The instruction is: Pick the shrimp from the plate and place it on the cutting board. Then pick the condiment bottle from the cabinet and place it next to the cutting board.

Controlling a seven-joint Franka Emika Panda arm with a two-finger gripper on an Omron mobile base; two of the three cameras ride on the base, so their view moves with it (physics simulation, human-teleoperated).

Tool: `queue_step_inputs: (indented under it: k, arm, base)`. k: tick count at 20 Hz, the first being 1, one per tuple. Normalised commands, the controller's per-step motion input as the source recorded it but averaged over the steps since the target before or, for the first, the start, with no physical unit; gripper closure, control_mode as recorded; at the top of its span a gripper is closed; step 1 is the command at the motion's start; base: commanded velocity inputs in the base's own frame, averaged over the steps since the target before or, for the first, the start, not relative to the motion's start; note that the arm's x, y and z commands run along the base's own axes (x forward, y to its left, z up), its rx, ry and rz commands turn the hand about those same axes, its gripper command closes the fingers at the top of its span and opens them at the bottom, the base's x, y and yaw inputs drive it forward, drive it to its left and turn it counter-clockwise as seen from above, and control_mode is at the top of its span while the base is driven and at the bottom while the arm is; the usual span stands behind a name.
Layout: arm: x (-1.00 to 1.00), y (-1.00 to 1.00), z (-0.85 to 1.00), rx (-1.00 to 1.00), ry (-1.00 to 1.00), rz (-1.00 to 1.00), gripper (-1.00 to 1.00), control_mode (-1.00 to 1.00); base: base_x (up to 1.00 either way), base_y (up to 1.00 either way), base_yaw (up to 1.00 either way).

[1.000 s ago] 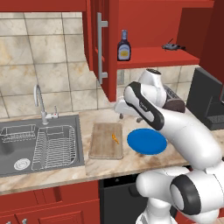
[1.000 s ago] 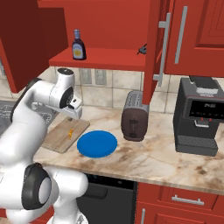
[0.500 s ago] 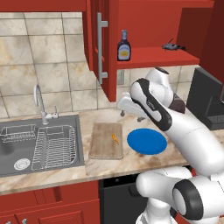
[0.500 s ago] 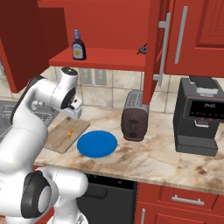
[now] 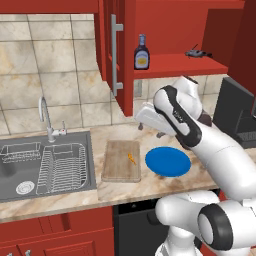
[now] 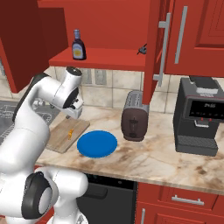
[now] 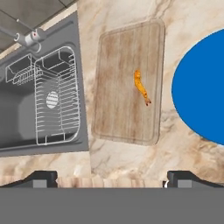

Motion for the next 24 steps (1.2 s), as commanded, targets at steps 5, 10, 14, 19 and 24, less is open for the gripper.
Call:
queue_step_inputs:
  k: [5, 10, 14, 19, 24]
  arm:
    - [0.00, 0.00, 0.00, 0.07, 0.00, 0.00, -1.00, -1.00]
    - [0.00, 0.00, 0.03, 0.05, 0.00, 0.00, -1.00, -1.00]
    - [0.00, 0.00, 0.08, 0.03, 0.00, 0.00, -1.00, -1.00]
    - [0.00, 0.00, 0.02, 0.00, -0.03, 0.04, -1.00, -1.00]
    - [0.00, 0.00, 0.00, 0.00, -0.05, 0.09, -1.00, -1.00]
  base:
    - [0.00, 0.00, 0.00]
    - [0.00, 0.00, 0.00]
    - [0.00, 0.00, 0.00]
    - [0.00, 0.00, 0.00]
    - [0.00, 0.00, 0.00]
